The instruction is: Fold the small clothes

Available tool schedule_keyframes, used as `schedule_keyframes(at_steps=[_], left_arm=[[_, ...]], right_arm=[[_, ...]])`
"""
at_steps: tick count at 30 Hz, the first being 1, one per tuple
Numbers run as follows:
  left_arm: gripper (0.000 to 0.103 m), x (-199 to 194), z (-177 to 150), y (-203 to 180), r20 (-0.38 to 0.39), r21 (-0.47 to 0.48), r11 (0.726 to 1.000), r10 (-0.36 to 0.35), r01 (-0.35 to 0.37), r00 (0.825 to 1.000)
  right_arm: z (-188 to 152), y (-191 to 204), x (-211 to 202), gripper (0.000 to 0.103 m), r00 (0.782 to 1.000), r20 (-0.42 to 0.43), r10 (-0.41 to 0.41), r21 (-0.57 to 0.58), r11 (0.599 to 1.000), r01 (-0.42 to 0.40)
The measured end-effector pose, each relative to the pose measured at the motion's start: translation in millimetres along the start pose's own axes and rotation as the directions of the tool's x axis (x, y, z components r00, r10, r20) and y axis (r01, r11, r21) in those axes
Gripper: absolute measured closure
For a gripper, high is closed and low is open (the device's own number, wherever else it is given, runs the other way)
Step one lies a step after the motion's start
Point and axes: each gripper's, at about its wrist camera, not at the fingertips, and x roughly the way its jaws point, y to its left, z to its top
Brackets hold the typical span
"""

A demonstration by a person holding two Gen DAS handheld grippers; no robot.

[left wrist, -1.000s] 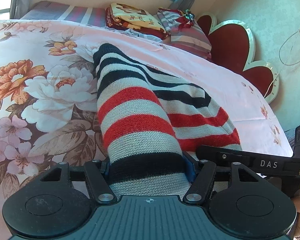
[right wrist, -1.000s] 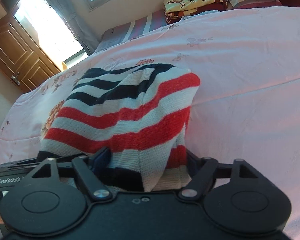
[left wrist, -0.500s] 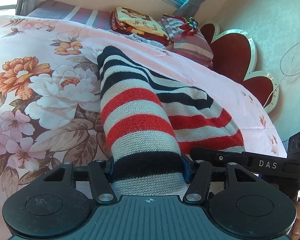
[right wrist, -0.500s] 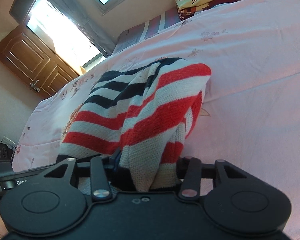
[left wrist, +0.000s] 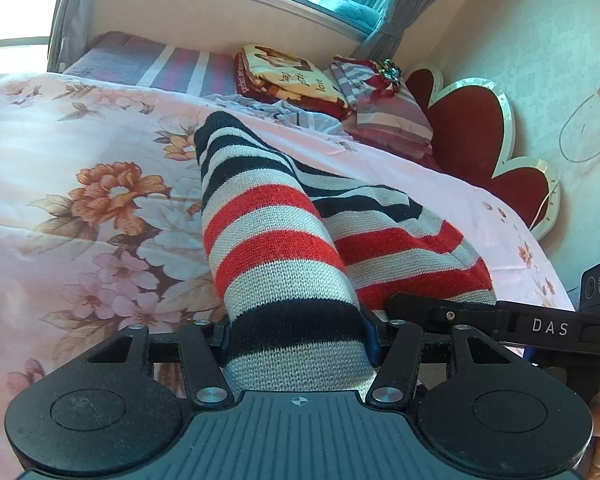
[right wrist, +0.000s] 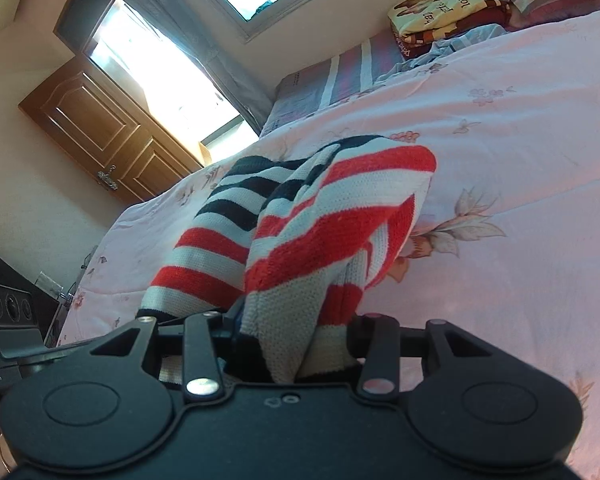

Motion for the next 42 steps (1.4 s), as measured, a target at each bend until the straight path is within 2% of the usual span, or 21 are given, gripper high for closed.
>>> schedule_keyframes(at_steps=[6,15,21,25,27,30,32,35,37,39,42], left_arm=[[0.047,-47,5,50,0.036,0.006,0.999,0.033,-0.033,0.999],[0.047,-96,16,169,0.058,0.003,0.997,0.075,-0.075,0.995],[0.047,-93,24,238,0.068,-0.003,0.996,0.094,-0.094,0.993],[0.047,-71,20,269,0.045,-0.008,0.995,0.099,-0.098,0.994],[0.043,-64,13,280,0.042,-0.017,0.996,0.088,-0.087,0.995],[0.035,-63,4,283,0.068,-0.021,0.997,0.08,-0.078,0.994],[0.034,-67,1,283,0.072,-0.027,0.996,0.081,-0.079,0.994],[0.034,-82,0,281,0.072,-0.032,0.995,0.094,-0.092,0.993],[0.034,-96,-1,279,0.09,-0.028,0.994,0.109,-0.107,0.99],[0.034,-112,0,275,0.111,-0.014,0.996,0.094,-0.093,0.989],[0.034,-126,-3,269,0.117,0.006,0.998,0.065,-0.066,0.991]], right_arm=[[-9,51,23,0.061,0.999,0.005,0.033,-0.025,0.999,-0.033],[-30,141,97,0.061,0.998,0.0,0.058,-0.026,0.998,-0.058],[-37,183,157,0.061,0.999,-0.012,0.052,-0.043,0.998,-0.052],[-42,189,189,0.062,1.0,-0.025,0.019,-0.04,0.999,-0.02],[-46,185,202,0.061,0.999,-0.048,-0.006,-0.033,0.999,0.004],[-55,178,206,0.054,0.999,-0.043,-0.025,-0.009,1.0,0.025],[-56,175,202,0.047,0.998,-0.031,-0.055,-0.003,0.998,0.055],[-53,179,193,0.047,0.995,-0.016,-0.099,-0.01,0.995,0.099],[-51,192,182,0.049,0.988,0.022,-0.156,-0.06,0.986,0.157],[-49,205,164,0.05,0.974,0.086,-0.208,-0.09,0.972,0.215],[-47,228,142,0.05,0.972,0.15,-0.179,-0.138,0.97,0.2]])
